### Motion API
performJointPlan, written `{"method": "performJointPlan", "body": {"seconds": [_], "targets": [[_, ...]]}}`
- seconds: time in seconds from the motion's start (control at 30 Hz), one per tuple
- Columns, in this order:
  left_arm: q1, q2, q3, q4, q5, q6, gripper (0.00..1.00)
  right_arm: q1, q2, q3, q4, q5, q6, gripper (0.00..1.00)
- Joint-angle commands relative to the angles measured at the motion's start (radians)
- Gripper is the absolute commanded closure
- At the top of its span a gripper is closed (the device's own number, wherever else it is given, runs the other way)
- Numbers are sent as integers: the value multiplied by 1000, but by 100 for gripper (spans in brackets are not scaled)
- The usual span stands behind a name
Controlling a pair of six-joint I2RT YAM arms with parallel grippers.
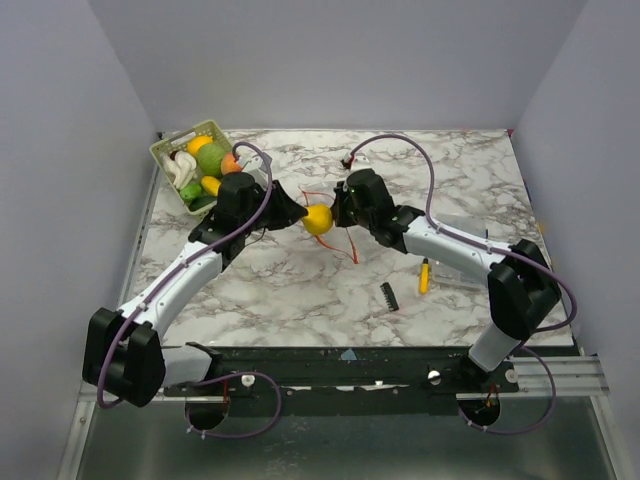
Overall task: Place the food in the zip-top bag and seal the zipper
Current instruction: Place the fake fruit in the zipper food storage bag.
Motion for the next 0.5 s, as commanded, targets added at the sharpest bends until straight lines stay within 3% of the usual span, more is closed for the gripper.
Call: {"method": "performJointPlan", "body": {"seconds": [0.0, 0.47], "targets": [[-21, 26, 15, 8, -38, -10, 91, -13, -37, 30, -1, -74, 49, 99], [-88, 20, 30, -42, -70, 44, 91, -77, -48, 40, 31, -234, 148, 99]]}}
